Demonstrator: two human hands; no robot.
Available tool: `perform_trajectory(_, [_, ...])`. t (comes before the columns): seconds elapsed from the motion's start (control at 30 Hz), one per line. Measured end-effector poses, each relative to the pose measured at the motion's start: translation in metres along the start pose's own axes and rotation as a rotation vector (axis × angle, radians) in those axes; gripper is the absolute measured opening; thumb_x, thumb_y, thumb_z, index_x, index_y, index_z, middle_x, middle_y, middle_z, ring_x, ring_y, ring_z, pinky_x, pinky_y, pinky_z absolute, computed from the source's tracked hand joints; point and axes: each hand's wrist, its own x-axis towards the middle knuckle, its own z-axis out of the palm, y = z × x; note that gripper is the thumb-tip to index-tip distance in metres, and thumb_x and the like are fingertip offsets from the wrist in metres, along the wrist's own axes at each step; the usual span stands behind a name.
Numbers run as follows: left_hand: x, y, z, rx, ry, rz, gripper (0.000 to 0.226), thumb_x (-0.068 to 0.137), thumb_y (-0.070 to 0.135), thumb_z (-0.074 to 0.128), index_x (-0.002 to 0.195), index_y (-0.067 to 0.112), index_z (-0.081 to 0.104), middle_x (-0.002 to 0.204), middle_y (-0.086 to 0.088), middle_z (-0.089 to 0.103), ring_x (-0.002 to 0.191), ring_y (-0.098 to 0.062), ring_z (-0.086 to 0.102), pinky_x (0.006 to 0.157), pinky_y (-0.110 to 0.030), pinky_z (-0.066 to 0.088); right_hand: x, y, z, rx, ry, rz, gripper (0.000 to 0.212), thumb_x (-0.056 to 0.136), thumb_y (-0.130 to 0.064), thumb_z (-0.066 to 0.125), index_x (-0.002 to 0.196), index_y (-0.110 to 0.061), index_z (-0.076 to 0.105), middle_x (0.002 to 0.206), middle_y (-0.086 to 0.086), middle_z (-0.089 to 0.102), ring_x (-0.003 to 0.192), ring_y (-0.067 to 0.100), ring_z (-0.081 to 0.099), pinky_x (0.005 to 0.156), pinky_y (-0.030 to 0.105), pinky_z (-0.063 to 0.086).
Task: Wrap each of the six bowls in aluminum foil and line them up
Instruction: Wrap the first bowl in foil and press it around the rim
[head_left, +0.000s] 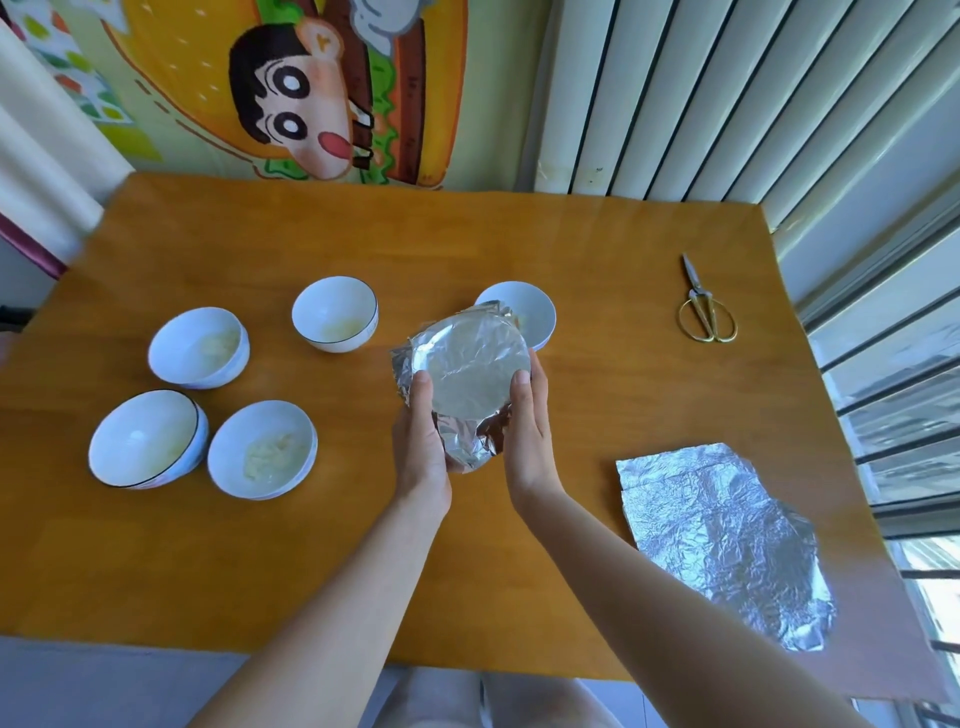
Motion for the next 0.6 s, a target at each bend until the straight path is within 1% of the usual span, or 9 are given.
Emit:
perform_trajectory(0.07, [-0.002, 0.0, 0.003, 0.006, -0.011, 0.021, 0.034, 0.096, 0.055, 0.049, 0.112, 0.03, 0.066, 0.107, 0.004, 0.075, 0.093, -0.014, 0.073, 0.067, -0.029, 0.057, 0.0, 0.0, 0.003, 0.029, 0.031, 0.002, 0.055, 0.101, -0.051, 0.037, 0.151, -0.031, 0.027, 0.145, -0.004, 0.049, 0.128, 0.01, 0.054, 0.103, 0.035, 0.05])
perform_trajectory(0.13, [-0.003, -0.002, 0.005, 0.028, -0.027, 0.049, 0.035, 0.097, 0.054, 0.049, 0.114, 0.03, 0.065, 0.108, 0.003, 0.075, 0.094, -0.013, 0.073, 0.066, -0.029, 0.057, -0.001, -0.002, 0.007, 0.063, 0.069, -0.011, 0.049, 0.103, -0.048, 0.038, 0.149, -0.031, 0.03, 0.142, -0.003, 0.05, 0.123, 0.008, 0.057, 0.098, 0.032, 0.052])
perform_trajectory(0.23, [-0.002, -0.004, 0.007, 0.024, -0.023, 0.053, 0.037, 0.097, 0.054, 0.05, 0.119, 0.028, 0.065, 0.112, 0.002, 0.074, 0.103, -0.017, 0.071, 0.083, -0.038, 0.059, -0.001, -0.005, 0.011, 0.118, 0.111, -0.019, 0.044, 0.103, -0.044, 0.04, 0.144, -0.031, 0.034, 0.138, -0.004, 0.051, 0.119, 0.007, 0.059, 0.091, 0.028, 0.054])
perform_trajectory(0.3, [-0.002, -0.005, 0.007, 0.041, -0.032, 0.062, 0.043, 0.097, 0.055, 0.05, 0.125, 0.025, 0.063, 0.116, 0.001, 0.073, 0.107, -0.018, 0.069, 0.092, -0.043, 0.056, 0.0, -0.007, 0.011, 0.163, 0.127, -0.004, 0.048, 0.098, -0.05, 0.043, 0.142, -0.033, 0.036, 0.137, -0.003, 0.053, 0.118, 0.01, 0.06, 0.091, 0.03, 0.055])
perform_trajectory(0.33, [-0.003, -0.005, 0.007, 0.057, -0.034, 0.072, 0.043, 0.097, 0.054, 0.05, 0.126, 0.024, 0.062, 0.116, 0.001, 0.073, 0.106, -0.017, 0.07, 0.092, -0.042, 0.056, 0.001, -0.007, 0.01, 0.177, 0.124, 0.007, 0.053, 0.094, -0.054, 0.044, 0.142, -0.033, 0.037, 0.136, -0.003, 0.054, 0.118, 0.011, 0.061, 0.09, 0.031, 0.055])
perform_trajectory(0.4, [-0.004, -0.004, 0.006, 0.096, -0.035, 0.097, 0.043, 0.097, 0.053, 0.048, 0.126, 0.025, 0.062, 0.114, 0.002, 0.073, 0.099, -0.011, 0.071, 0.083, -0.035, 0.057, 0.003, -0.007, 0.008, 0.177, 0.104, 0.026, 0.059, 0.091, -0.06, 0.043, 0.143, -0.034, 0.036, 0.136, -0.003, 0.055, 0.118, 0.012, 0.061, 0.092, 0.035, 0.055])
perform_trajectory(0.5, [-0.006, -0.003, 0.005, 0.156, -0.048, 0.09, 0.046, 0.095, 0.059, 0.045, 0.127, 0.029, 0.06, 0.113, 0.005, 0.072, 0.09, -0.001, 0.07, 0.066, -0.018, 0.053, 0.006, -0.007, 0.003, 0.174, 0.086, 0.059, 0.051, 0.098, -0.056, 0.038, 0.143, -0.033, 0.036, 0.138, 0.001, 0.054, 0.121, 0.016, 0.06, 0.1, 0.044, 0.052])
perform_trajectory(0.53, [-0.008, -0.002, 0.004, 0.179, -0.059, 0.079, 0.05, 0.092, 0.064, 0.046, 0.128, 0.031, 0.058, 0.113, 0.006, 0.071, 0.091, -0.001, 0.069, 0.066, -0.016, 0.052, 0.008, -0.007, 0.001, 0.178, 0.083, 0.069, 0.047, 0.101, -0.053, 0.037, 0.143, -0.032, 0.036, 0.138, 0.002, 0.054, 0.121, 0.017, 0.06, 0.101, 0.047, 0.051])
perform_trajectory(0.6, [-0.01, 0.0, 0.003, 0.22, -0.089, 0.061, 0.061, 0.084, 0.073, 0.049, 0.127, 0.03, 0.056, 0.115, 0.003, 0.07, 0.098, -0.003, 0.066, 0.077, -0.021, 0.05, 0.008, -0.008, -0.004, 0.178, 0.065, 0.083, 0.042, 0.102, -0.051, 0.037, 0.141, -0.034, 0.038, 0.138, 0.004, 0.055, 0.122, 0.02, 0.06, 0.102, 0.052, 0.049])
